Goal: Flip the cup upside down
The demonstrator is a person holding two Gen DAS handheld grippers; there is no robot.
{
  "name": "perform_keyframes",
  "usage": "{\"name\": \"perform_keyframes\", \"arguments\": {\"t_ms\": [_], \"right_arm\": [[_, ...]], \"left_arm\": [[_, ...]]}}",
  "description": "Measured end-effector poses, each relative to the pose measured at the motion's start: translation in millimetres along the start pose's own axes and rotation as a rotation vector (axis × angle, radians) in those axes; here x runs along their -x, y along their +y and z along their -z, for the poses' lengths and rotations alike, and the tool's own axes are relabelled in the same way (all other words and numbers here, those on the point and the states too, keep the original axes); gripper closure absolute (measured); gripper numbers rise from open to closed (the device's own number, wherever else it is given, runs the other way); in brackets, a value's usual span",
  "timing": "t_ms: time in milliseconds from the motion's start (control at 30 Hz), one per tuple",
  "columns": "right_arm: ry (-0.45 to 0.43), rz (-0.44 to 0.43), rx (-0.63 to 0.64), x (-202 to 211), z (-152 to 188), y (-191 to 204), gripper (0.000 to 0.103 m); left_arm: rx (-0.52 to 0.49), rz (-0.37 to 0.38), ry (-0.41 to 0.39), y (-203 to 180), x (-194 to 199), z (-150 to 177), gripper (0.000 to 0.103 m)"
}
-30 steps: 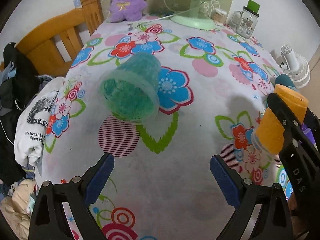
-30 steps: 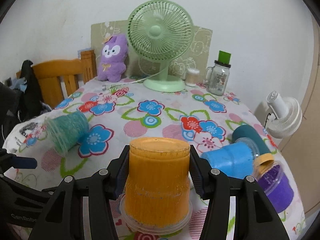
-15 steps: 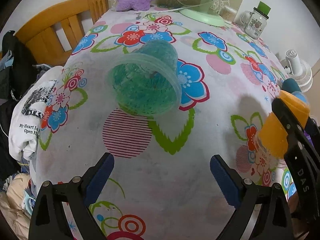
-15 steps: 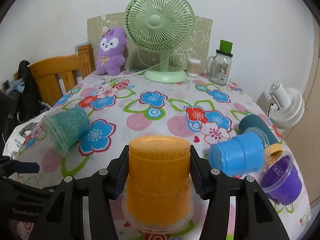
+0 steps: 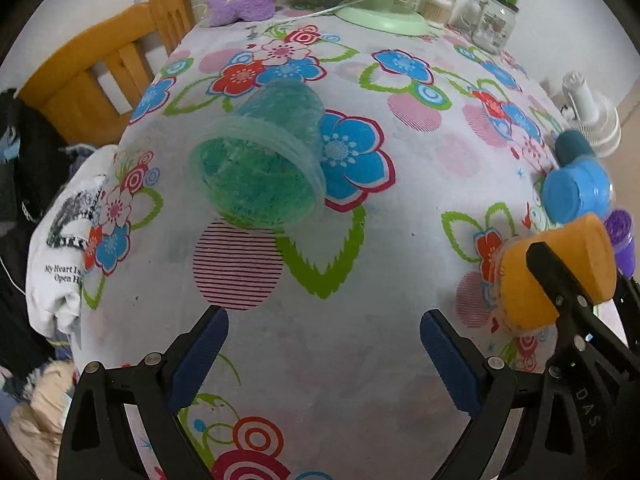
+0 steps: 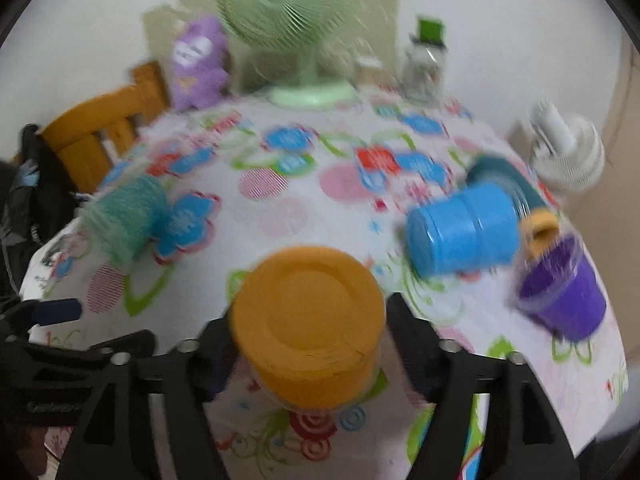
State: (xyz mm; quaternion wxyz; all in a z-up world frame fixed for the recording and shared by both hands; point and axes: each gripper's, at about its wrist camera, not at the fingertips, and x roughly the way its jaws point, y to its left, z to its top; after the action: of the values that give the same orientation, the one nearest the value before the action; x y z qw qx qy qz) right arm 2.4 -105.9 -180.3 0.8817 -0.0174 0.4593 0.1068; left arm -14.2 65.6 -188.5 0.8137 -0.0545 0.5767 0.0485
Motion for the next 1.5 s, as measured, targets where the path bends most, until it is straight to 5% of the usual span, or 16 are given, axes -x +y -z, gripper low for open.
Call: {"name": "perform_keyframes", "arguments": {"t_ms": [133,533,1133,1500], "right_arm": [[0.044,-0.038,-0.076,-0.2,2.9,-14.1,0.024],[0.081,-0.113,-0.046,33.6,-16.5,-28.0,0.022],[-0.003,-0.127,0.016,131.8,-57.2,-46.5,0.006],[-0.015,-0.126,-0.03,177.5,-82.0,-56.5,0.006]], "left_arm": [[-0.01,0.005,0.024,-2.2,-1.2,1.3,0.005],[-0.015,-0.007,0.081,-19.3,21.4,1.6,0.005],[-0.008,0.015,-0.055,-53.7,119.8,-2.3,0.005],[-0.012,0.013,-0.177,-67.4,179.8,-14.3,0.004]]}}
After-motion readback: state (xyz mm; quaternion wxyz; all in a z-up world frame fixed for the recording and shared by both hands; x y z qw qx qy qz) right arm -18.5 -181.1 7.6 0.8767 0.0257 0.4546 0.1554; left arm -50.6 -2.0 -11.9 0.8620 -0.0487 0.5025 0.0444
